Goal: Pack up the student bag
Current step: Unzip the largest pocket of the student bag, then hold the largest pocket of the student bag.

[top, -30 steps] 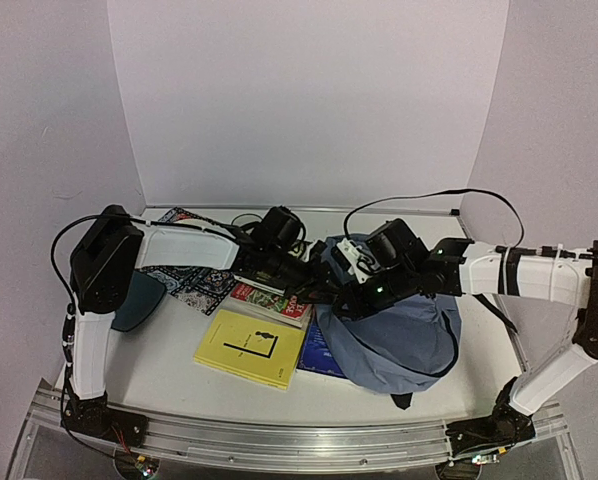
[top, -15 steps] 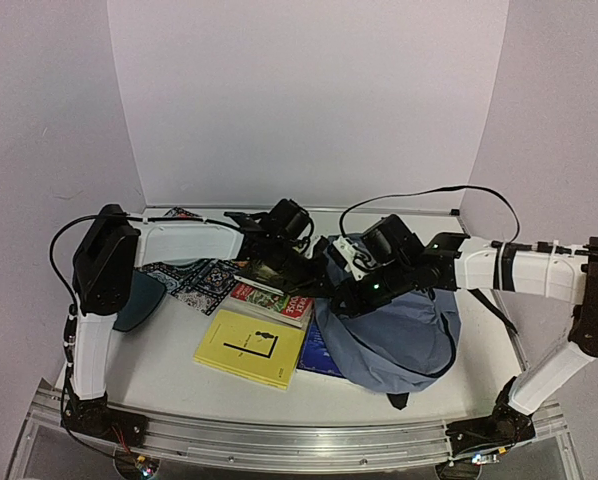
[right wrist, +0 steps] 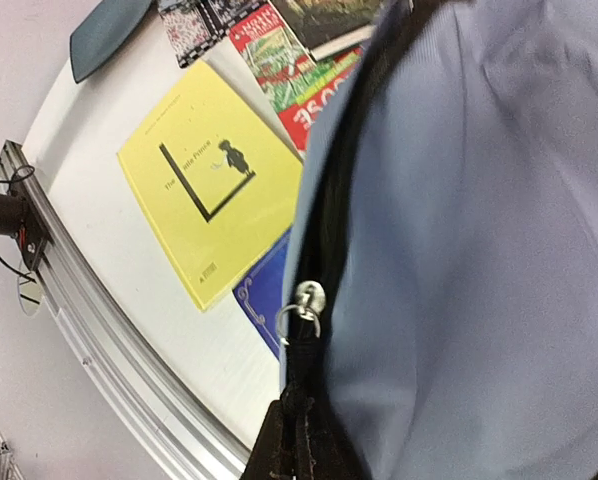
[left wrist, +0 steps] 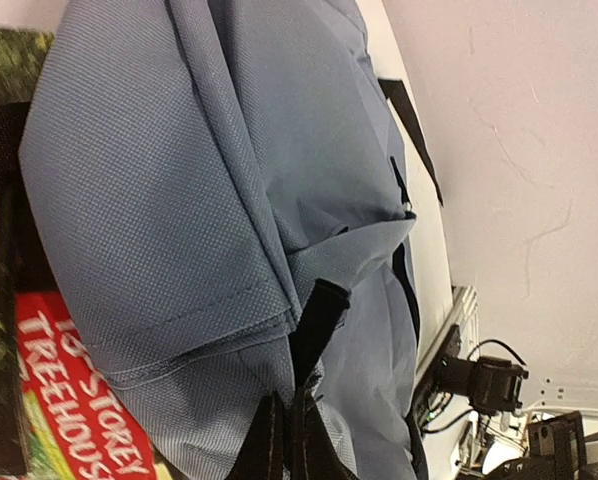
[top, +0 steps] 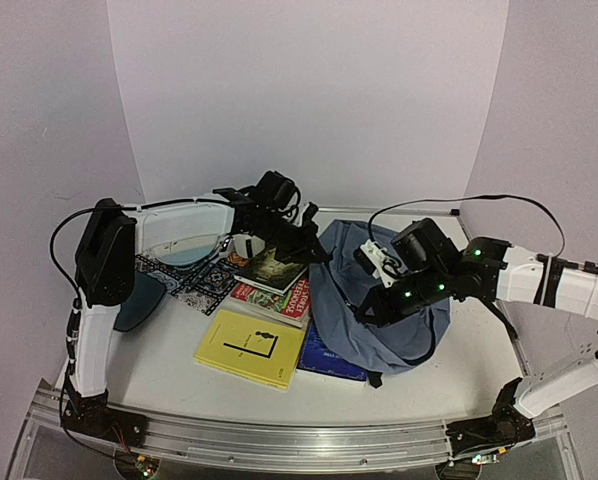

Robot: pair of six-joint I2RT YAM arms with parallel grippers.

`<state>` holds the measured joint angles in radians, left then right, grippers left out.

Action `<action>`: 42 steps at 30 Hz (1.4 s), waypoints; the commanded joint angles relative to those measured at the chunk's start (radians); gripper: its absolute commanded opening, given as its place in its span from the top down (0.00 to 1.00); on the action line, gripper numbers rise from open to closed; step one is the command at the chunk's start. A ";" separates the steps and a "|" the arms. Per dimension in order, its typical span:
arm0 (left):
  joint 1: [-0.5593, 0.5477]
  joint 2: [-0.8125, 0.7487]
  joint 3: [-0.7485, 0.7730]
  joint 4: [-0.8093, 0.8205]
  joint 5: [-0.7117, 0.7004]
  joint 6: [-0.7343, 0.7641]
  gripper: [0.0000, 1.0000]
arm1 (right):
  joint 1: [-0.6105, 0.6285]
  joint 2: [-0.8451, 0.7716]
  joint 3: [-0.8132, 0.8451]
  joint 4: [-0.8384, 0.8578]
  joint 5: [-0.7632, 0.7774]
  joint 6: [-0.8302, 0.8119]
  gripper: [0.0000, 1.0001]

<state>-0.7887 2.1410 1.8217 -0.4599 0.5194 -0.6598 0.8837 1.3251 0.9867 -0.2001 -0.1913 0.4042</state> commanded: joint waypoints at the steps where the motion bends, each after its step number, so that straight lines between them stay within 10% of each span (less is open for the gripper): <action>1: 0.059 0.041 0.108 0.029 -0.084 0.074 1.00 | 0.014 -0.060 -0.058 -0.125 -0.013 0.035 1.00; 6: 0.075 0.086 0.187 0.027 -0.101 0.117 1.00 | 0.015 -0.046 -0.051 -0.108 0.015 0.041 1.00; 15: 0.072 -0.085 0.003 0.028 -0.088 0.029 0.52 | 0.015 0.116 0.105 0.037 0.066 0.034 1.00; 23: 0.009 -0.245 -0.234 0.032 -0.067 -0.098 0.41 | 0.015 0.184 0.156 0.096 0.041 0.024 1.00; 37: -0.112 -0.148 -0.204 0.039 -0.079 -0.172 0.44 | 0.015 0.194 0.171 0.109 0.009 -0.010 1.00; 42: -0.116 -0.126 -0.201 0.041 -0.097 -0.176 0.76 | 0.015 0.155 0.132 0.098 0.034 -0.008 1.00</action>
<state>-0.9047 2.0079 1.5929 -0.4446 0.4442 -0.8307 0.8932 1.5249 1.1152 -0.1219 -0.1680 0.4114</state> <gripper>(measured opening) 0.391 0.015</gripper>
